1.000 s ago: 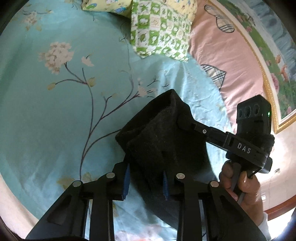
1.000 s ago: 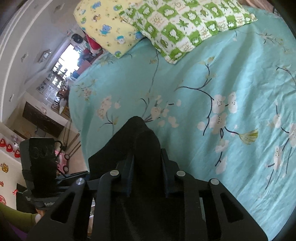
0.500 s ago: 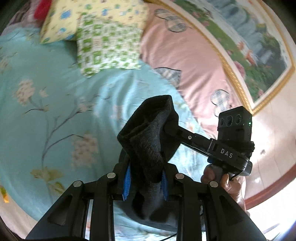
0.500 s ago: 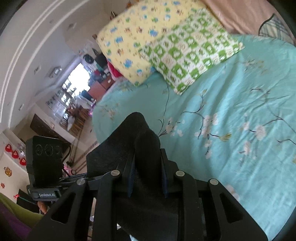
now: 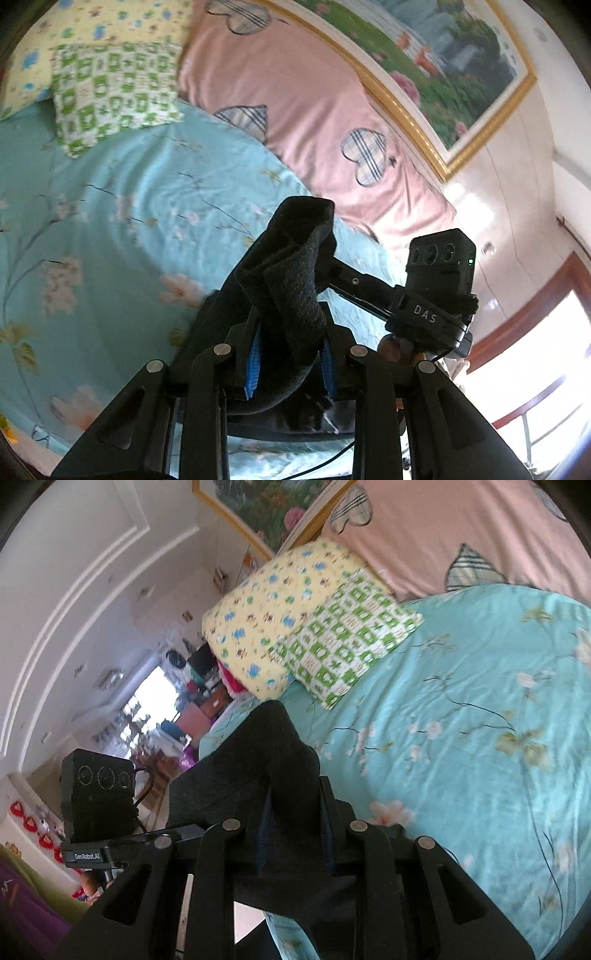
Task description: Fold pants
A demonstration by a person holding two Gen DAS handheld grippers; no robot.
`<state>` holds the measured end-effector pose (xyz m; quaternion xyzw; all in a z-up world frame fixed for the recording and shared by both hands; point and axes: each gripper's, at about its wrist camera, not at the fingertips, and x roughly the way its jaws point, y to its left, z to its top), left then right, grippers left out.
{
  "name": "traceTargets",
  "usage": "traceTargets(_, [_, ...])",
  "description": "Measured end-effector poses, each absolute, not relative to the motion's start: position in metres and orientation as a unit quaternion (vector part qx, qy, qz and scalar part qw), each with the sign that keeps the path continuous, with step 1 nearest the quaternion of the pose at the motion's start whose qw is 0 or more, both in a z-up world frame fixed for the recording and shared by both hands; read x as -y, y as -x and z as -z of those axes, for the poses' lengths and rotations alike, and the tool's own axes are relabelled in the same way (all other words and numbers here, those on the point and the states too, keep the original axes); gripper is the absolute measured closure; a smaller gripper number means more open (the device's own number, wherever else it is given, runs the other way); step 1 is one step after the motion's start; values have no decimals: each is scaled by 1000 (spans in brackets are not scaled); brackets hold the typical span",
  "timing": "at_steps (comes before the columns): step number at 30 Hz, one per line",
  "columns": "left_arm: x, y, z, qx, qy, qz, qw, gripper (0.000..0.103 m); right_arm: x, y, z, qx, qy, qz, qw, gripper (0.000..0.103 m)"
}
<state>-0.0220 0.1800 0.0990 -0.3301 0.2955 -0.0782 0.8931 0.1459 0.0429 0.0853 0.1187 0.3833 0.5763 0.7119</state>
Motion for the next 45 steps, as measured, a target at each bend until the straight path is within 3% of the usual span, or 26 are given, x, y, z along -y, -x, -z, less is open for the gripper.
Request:
traceTargets(27, [-26, -23, -78, -382, 224, 179, 879, 77, 133, -128, -32, -358, -234, -492, 758, 78])
traceTargets(45, [23, -37, -42, -418, 164, 213, 868, 74, 174, -120, 2, -392, -215, -419, 790, 73])
